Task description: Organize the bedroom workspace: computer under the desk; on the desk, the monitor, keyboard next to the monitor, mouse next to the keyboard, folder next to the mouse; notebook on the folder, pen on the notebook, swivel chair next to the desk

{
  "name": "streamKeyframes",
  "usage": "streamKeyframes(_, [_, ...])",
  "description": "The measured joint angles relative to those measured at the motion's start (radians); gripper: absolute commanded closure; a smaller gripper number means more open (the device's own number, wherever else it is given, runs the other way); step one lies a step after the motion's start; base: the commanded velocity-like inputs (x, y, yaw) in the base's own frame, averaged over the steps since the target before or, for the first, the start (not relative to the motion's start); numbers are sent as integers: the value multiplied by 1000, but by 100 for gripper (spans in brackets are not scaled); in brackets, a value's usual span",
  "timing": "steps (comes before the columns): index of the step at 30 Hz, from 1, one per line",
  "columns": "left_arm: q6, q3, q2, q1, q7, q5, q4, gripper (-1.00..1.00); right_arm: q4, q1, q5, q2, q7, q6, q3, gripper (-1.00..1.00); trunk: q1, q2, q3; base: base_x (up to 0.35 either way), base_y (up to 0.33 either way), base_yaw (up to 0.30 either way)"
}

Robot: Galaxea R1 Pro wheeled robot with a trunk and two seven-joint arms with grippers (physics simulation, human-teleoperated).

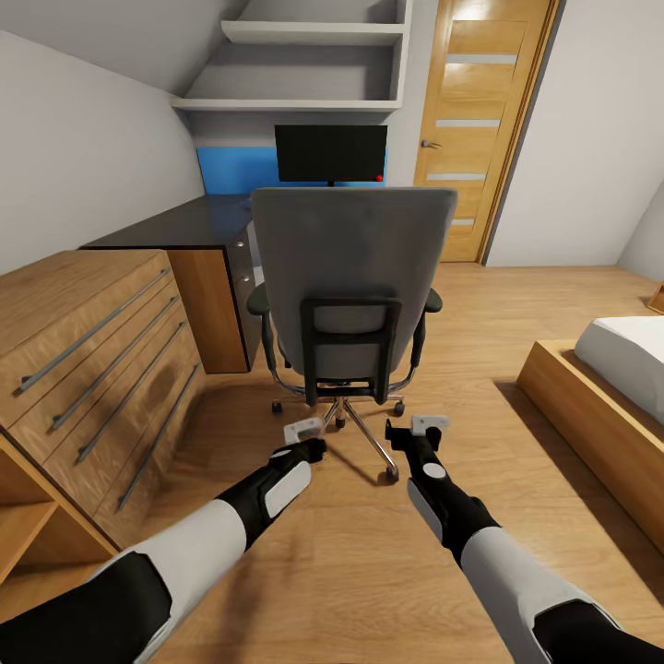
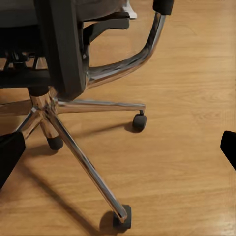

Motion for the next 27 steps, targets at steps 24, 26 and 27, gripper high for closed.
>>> streamKeyframes(24, [-71, -20, 0, -7, -1, -7, 3, -100, 3, 1, 1, 5, -7, 32, 3, -100, 0, 0, 0, 31, 0, 0])
streamKeyframes(26, [-71, -27, 0, -7, 0, -7, 3, -100, 3, 1, 1, 5, -7, 32, 3, -100, 0, 0, 0, 215, 0, 2])
streamKeyframes(27, [-71, -31, 0, -7, 0, -7, 3, -100, 3, 1, 1, 5, -7, 33, 3, -100, 0, 0, 0, 101, 0, 79])
